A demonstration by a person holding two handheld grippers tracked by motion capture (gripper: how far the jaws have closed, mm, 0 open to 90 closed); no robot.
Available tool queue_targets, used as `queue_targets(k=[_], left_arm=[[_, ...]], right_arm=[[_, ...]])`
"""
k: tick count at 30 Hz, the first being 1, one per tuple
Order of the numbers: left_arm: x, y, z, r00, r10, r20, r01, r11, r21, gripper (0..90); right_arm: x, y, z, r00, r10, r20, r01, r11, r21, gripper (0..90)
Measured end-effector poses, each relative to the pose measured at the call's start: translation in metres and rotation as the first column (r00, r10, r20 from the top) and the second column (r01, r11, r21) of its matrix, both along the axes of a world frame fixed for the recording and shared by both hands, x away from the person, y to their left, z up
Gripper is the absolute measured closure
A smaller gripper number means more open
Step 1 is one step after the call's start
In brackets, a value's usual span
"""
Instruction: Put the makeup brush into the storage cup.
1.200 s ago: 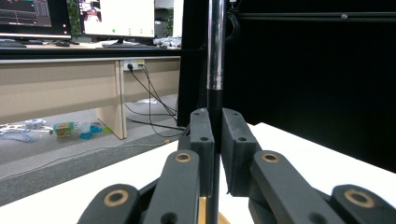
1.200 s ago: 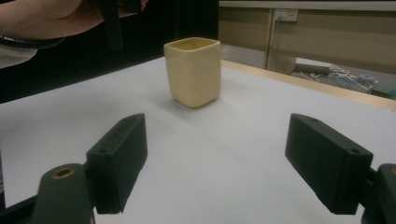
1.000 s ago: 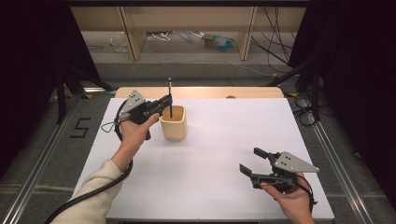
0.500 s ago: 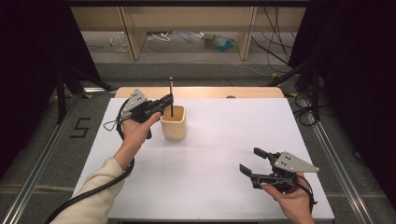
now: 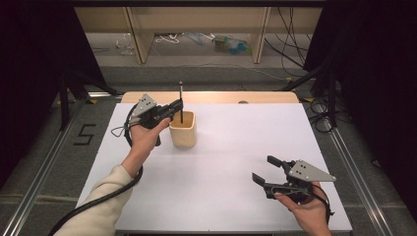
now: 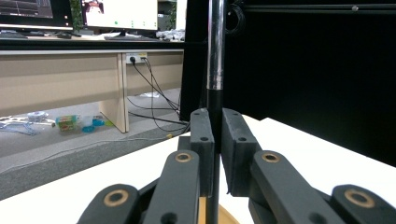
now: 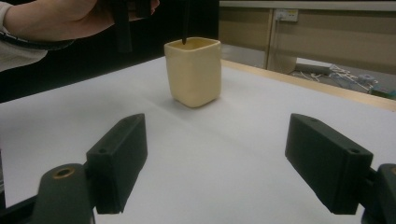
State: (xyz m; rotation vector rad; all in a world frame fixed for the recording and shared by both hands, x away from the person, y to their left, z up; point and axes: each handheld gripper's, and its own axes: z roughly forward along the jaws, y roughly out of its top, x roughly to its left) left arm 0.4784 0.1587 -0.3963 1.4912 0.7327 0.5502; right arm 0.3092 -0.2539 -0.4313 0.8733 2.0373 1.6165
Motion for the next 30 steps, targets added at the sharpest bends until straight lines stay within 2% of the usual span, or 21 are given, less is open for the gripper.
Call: queue_targets(k=[5,6,11,30], left_arm=[[0.0024,-0.0005,-0.0030,1.0000,0.004,-0.008,-0.004,0.9998,-0.017,83.8],[0.0028,0.0003,-0.0030,1.0000,0.004,-0.001,-0.004,1.0000,-0.003,83.7],[0.0029,-0.0006,-0.0042,0.9997,0.013,-0.018,-0.013,0.9999,-0.006,83.7],[0.0065,-0.0013,-0.0076,0.9996,0.016,-0.021,-0.016,0.9998,0.011,83.8]], right_arm=[[0.0001,-0.0002,0.0000,1.0000,-0.003,0.003,0.003,1.000,-0.006,22.1],[0.0001,-0.0002,0.0000,1.0000,-0.003,0.002,0.003,1.000,-0.005,22.2],[0.0001,-0.0002,0.0000,1.0000,-0.003,0.002,0.003,1.000,-0.006,22.1],[0.0004,0.0000,-0.0004,1.0000,-0.006,0.002,0.006,1.000,-0.008,22.1]])
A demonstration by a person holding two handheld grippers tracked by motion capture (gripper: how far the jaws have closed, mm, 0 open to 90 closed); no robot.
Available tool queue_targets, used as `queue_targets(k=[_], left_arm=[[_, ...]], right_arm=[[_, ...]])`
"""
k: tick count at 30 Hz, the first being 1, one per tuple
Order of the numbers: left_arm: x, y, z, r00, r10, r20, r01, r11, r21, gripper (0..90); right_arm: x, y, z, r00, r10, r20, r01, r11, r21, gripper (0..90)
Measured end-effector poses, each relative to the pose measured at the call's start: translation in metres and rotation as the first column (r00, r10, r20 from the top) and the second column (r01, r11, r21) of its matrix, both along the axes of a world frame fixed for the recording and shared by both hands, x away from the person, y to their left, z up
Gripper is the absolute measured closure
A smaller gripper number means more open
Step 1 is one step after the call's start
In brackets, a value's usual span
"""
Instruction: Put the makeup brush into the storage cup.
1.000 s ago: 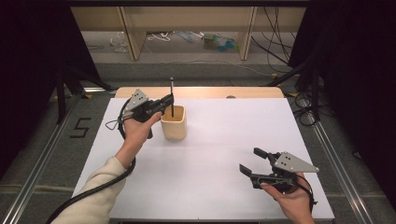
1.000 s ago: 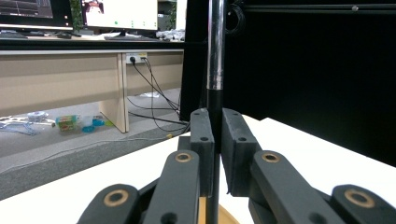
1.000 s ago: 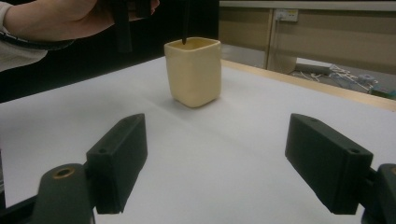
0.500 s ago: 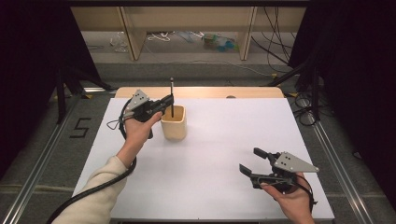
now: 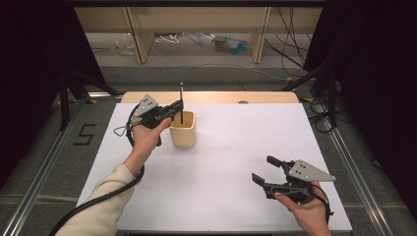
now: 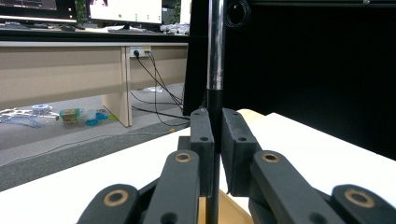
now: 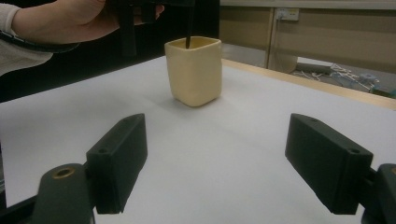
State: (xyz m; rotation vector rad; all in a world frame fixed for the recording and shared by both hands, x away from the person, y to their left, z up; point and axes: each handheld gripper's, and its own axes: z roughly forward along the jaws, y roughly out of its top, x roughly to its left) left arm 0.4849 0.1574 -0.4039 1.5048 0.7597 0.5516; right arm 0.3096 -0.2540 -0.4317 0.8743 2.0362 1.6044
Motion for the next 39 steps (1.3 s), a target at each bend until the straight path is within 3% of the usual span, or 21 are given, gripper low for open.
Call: queue_targets(k=[36,39], left_arm=[[0.0049,-0.0075,-0.0059,1.0000,-0.003,-0.005,0.003,0.9999,-0.016,83.7],[0.0059,-0.0069,-0.0067,1.0000,-0.003,-0.001,0.003,1.0000,-0.003,83.7]], right_arm=[[0.0000,-0.0004,0.0000,1.0000,0.003,0.000,-0.003,1.000,0.000,22.1],[0.0001,-0.0002,-0.0001,1.0000,0.007,0.000,-0.007,1.000,0.003,22.1]])
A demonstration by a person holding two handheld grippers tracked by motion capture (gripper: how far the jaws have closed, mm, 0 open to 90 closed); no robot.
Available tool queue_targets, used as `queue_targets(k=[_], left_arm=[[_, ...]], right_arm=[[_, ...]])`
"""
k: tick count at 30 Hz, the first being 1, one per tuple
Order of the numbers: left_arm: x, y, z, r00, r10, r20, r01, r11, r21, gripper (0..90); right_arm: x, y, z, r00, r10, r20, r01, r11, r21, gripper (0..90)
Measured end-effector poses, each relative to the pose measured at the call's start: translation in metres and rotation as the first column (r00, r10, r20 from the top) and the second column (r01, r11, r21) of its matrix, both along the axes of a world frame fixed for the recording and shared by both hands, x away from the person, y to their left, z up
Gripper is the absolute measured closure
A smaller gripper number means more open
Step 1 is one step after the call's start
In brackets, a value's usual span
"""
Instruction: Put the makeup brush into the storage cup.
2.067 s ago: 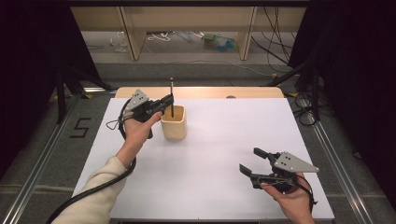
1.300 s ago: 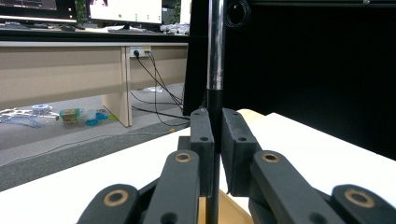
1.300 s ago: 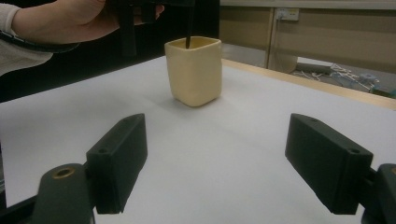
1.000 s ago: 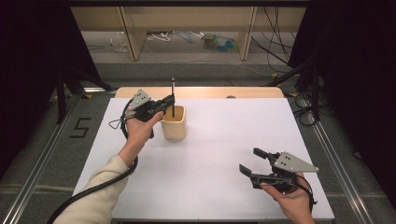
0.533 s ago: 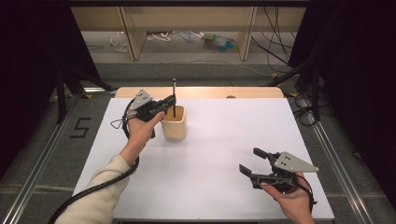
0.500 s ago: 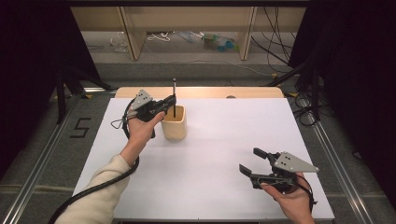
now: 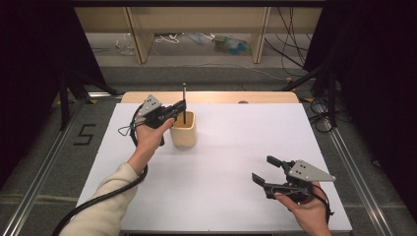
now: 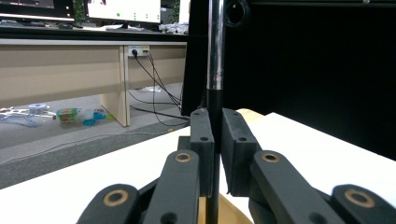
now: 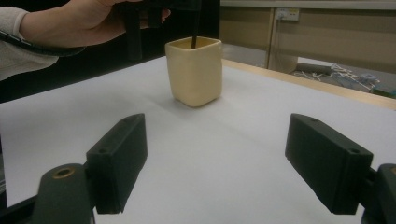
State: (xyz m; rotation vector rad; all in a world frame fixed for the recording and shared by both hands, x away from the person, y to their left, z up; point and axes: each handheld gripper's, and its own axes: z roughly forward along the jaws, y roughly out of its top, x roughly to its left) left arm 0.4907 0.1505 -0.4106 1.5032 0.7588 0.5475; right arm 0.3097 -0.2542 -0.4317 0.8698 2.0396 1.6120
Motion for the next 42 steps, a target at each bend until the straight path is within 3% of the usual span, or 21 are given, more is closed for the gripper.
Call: queue_targets(k=[15,17,20,22,23,24,26,27,38,42], left_arm=[[0.0008,-0.0006,-0.0041,0.9999,0.004,-0.010,-0.004,1.0000,-0.002,83.7],[0.0009,-0.0005,-0.0043,0.9999,0.005,-0.011,-0.005,1.0000,-0.001,83.7],[0.0007,-0.0007,-0.0043,0.9999,0.007,-0.011,-0.007,1.0000,0.005,83.7],[0.0006,-0.0010,-0.0046,0.9999,0.008,-0.012,-0.008,1.0000,0.004,83.6],[0.0006,-0.0011,-0.0047,0.9999,0.007,-0.012,-0.007,1.0000,0.003,83.6],[0.0007,-0.0012,-0.0050,0.9999,0.007,-0.012,-0.007,1.0000,0.002,83.7],[0.0008,-0.0011,-0.0054,0.9999,0.008,-0.009,-0.008,0.9999,0.007,83.7],[0.0010,-0.0009,-0.0057,0.9999,0.008,-0.008,-0.008,0.9999,0.009,83.7],[0.0014,-0.0006,-0.0093,0.9999,0.008,-0.008,-0.008,0.9998,0.017,83.6],[0.0012,-0.0008,-0.0100,0.9999,0.011,-0.014,-0.010,0.9998,0.017,83.6]], right_arm=[[-0.0001,0.0000,0.0000,1.0000,0.000,-0.001,0.000,1.000,0.000,22.1],[-0.0011,-0.0018,0.0014,0.9998,-0.003,-0.018,0.002,1.000,-0.027,22.1],[-0.0011,-0.0018,0.0013,0.9998,-0.002,-0.020,0.002,1.000,-0.028,22.1],[-0.0012,-0.0018,0.0013,0.9998,-0.002,-0.020,0.002,1.000,-0.028,22.1],[0.0000,0.0001,-0.0003,1.0000,-0.002,-0.001,0.002,1.000,0.001,22.1],[-0.0012,-0.0018,0.0013,0.9998,-0.002,-0.019,0.002,1.000,-0.027,22.1],[-0.0011,-0.0017,0.0013,0.9998,-0.002,-0.019,0.002,1.000,-0.027,22.1],[0.0005,0.0012,-0.0010,1.0000,0.007,-0.002,-0.007,1.000,0.017,22.1],[0.0005,0.0012,-0.0011,1.0000,0.008,-0.005,-0.008,1.000,0.019,22.1],[-0.0001,-0.0001,-0.0003,1.0000,-0.002,-0.007,0.002,1.000,-0.003,22.1]])
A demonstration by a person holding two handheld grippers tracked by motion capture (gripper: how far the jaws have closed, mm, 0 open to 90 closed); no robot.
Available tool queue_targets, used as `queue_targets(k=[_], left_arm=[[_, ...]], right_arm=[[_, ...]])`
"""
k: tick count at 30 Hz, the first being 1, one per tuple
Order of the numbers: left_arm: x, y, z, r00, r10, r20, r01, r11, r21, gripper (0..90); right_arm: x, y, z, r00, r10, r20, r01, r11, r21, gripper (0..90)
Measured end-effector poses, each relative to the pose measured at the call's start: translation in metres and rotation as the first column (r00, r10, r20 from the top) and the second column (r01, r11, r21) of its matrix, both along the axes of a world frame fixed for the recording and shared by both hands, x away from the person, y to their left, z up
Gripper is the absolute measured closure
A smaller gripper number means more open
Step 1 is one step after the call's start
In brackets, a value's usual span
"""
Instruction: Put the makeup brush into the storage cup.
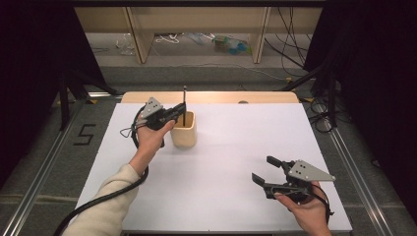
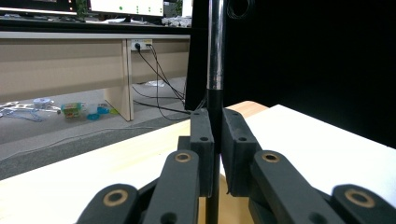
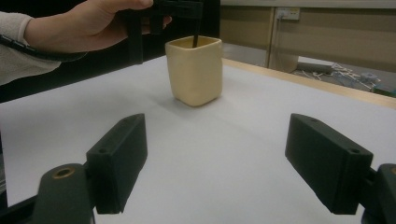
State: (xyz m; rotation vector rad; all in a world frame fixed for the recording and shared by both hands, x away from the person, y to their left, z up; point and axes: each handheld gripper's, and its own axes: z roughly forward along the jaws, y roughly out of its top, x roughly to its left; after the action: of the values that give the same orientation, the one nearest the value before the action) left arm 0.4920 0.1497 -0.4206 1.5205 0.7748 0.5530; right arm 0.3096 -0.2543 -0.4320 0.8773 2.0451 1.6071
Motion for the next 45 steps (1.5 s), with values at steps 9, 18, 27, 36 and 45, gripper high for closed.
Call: queue_targets(k=[9,18,27,36,45], left_arm=[[0.000,0.001,-0.001,1.0000,0.004,-0.002,-0.004,1.0000,0.004,83.6],[-0.001,0.002,-0.006,0.9999,0.006,-0.009,-0.006,1.0000,0.007,83.6],[-0.001,0.005,-0.008,0.9998,0.012,-0.013,-0.012,0.9999,0.007,83.6],[-0.001,0.004,-0.010,0.9997,0.014,-0.019,-0.014,0.9999,0.000,83.6],[-0.001,0.005,-0.011,0.9997,0.015,-0.018,-0.015,0.9999,0.002,83.4]], right_arm=[[0.000,0.000,0.000,1.0000,-0.001,-0.001,0.001,1.000,0.000,22.2],[0.000,0.000,-0.001,1.0000,0.000,-0.002,0.000,1.000,0.005,22.1],[0.001,0.001,-0.001,1.0000,0.002,-0.003,-0.002,1.000,0.009,22.1],[0.001,0.001,-0.001,1.0000,0.005,-0.004,-0.005,1.000,0.009,22.1],[0.001,0.001,-0.001,1.0000,0.000,-0.001,0.000,1.000,0.002,22.1]])
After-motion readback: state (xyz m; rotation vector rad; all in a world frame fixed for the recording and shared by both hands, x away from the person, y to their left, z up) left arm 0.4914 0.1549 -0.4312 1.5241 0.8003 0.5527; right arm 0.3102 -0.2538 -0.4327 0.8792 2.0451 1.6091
